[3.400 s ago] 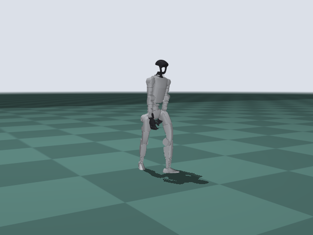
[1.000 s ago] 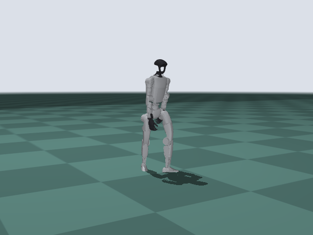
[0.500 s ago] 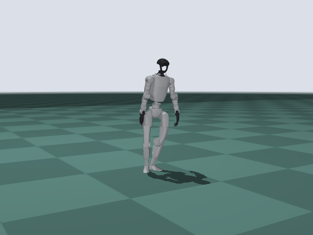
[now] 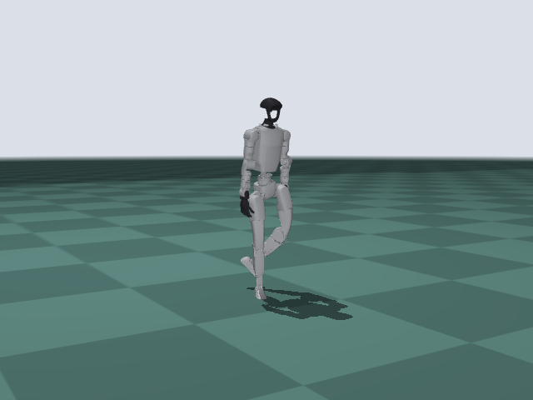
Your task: Walk run
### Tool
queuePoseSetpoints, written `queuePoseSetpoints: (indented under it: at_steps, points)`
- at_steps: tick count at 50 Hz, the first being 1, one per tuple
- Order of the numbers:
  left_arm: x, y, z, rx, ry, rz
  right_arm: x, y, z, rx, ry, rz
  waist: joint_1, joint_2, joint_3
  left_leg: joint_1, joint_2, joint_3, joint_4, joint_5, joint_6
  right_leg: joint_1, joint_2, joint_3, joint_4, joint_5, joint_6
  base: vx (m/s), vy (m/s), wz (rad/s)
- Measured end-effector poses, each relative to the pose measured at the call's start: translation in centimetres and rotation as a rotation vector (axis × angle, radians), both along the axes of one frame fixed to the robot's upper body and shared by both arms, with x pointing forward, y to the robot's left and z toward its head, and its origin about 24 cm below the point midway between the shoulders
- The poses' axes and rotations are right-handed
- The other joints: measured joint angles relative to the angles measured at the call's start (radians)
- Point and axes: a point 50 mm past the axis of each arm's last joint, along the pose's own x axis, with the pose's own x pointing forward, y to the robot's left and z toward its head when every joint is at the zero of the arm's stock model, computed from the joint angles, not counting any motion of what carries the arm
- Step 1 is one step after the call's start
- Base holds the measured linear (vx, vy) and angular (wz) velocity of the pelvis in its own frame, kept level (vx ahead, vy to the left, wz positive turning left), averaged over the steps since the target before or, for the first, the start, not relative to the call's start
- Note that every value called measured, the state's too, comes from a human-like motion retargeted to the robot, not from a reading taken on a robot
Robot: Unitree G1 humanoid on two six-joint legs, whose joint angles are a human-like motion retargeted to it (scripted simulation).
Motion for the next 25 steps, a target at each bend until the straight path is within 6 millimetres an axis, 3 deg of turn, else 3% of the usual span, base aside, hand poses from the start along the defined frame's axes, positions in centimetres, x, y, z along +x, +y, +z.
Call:
queuePoseSetpoints:
  at_steps: [3, 7, 11, 14, 17, 20, 22, 25]
  points:
    - [-2.2, -0.7, 0.1, 0.021, 0.024, 0.081, 2.8, -0.6, 0.2, -0.027, -0.064, 0.085, 0.025, 0.032, 0.001, -0.138, 0.042, -0.001, 0.001, -0.076, -0.006, 0.082, 0.067, -0.031, -0.081, -0.003, 0.005, 0.46, -0.11, -0.01]
    - [-4.5, -1.4, 0.2, 0.003, 0.111, 0.154, 6.7, -0.9, 0.9, -0.026, -0.185, 0.179, 0.069, 0.087, 0.009, -0.284, 0.053, -0.017, -0.193, -0.146, -0.007, 0.184, 0.168, -0.044, -0.165, -0.016, 0.016, 0.64, -0.14, -0.19]
    - [-4.9, -1.9, 0.3, -0.008, 0.152, 0.161, 10.3, -0.8, 1.8, -0.016, -0.31, 0.236, 0.137, 0.137, 0.04, -0.403, 0.021, -0.122, -0.45, -0.158, -0.04, 0.284, 0.252, -0.031, -0.22, -0.028, 0.043, 0.46, -0.08, -0.46]
    - [-4.5, -2.4, 0.1, -0.027, 0.159, 0.142, 11.9, -0.7, 2.3, -0.017, -0.359, 0.261, 0.181, 0.145, 0.041, -0.471, -0.005, -0.191, -0.573, -0.16, -0.025, 0.335, 0.261, -0.012, -0.24, -0.025, 0.081, 0.69, 0.02, -0.56]
    - [-3.7, -2.8, 0.0, -0.059, 0.157, 0.117, 12.3, -0.3, 2.4, -0.011, -0.344, 0.282, 0.194, 0.156, 0.037, -0.475, -0.018, -0.225, -0.585, -0.122, -0.029, 0.385, 0.266, 0.002, -0.236, -0.013, 0.118, 0.66, 0.1, -0.39]
    - [-2.7, -2.6, -0.1, -0.073, 0.149, 0.096, 11.4, 0.3, 2.0, -0.016, -0.301, 0.257, 0.199, 0.166, 0.024, -0.44, -0.02, -0.167, -0.553, -0.066, 0.051, 0.424, 0.26, 0.032, -0.197, 0.03, 0.161, 0.87, 0.15, -0.36]
    - [-1.7, -2.4, -0.2, -0.076, 0.134, 0.099, 10.3, 0.5, 1.7, -0.019, -0.273, 0.236, 0.207, 0.165, 0.015, -0.451, -0.017, -0.273, -0.489, -0.113, 0.069, 0.425, 0.233, 0.017, -0.136, 0.119, 0.176, 0.95, 0.08, -0.61]
    - [0.0, -2.1, -0.3, -0.083, 0.099, 0.128, 8.4, 0.9, 1.1, -0.052, -0.237, 0.228, 0.203, 0.195, 0.012, -0.393, 0.017, -0.315, -0.459, -0.196, 0.077, 0.371, 0.207, 0.025, 0.049, 0.338, 0.127, 0.65, 0.0, -0.6]
